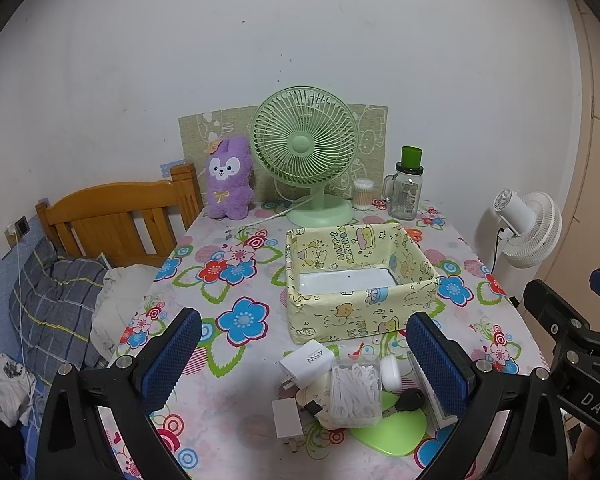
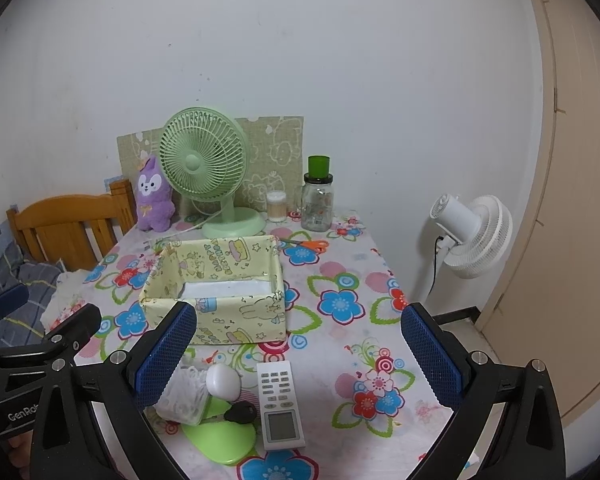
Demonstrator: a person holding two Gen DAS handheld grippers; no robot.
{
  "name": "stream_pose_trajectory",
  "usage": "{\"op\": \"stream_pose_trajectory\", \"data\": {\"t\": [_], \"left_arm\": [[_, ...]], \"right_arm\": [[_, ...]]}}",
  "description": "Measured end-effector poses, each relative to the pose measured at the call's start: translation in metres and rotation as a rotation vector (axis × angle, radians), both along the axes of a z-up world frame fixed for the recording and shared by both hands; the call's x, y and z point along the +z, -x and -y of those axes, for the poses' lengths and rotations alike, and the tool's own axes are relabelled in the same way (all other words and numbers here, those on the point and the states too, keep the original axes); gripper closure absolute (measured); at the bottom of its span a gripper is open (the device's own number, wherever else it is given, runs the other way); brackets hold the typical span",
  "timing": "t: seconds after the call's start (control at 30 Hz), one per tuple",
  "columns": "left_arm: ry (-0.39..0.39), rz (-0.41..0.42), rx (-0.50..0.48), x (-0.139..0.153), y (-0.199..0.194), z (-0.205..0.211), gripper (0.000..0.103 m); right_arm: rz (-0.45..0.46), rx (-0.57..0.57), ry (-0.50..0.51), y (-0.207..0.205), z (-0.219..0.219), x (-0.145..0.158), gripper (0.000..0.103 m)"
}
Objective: Organize rigid objects
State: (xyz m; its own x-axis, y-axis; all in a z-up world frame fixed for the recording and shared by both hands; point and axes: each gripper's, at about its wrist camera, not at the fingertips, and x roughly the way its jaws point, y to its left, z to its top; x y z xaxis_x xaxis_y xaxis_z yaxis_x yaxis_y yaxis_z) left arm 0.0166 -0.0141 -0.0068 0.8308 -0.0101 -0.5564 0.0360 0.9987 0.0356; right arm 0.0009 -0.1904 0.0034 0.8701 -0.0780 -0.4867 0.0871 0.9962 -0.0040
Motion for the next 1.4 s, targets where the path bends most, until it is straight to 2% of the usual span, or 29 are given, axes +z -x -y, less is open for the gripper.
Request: {"op": "stream_pose_trajectory", "data": {"t": [0.83, 1.13, 1.4], "left_arm": [[0.013, 0.008, -0.008, -0.004, 0.002, 0.000, 0.000], [0.020, -0.035, -0.017, -0.028, -0.009, -0.004, 0.000], [0.004, -0.085, -0.013, -0.054, -0.021, -0.006, 0.000]], "right_arm": [[0.021, -0.008, 0.005, 0.001, 0.000, -0.001, 0.000], [-0.001, 0.049, -0.037, -0.008, 0.002, -0.024, 0.000], [-0.018, 0.071, 0.031, -0.020, -0.006, -0.051, 0.000]]}}
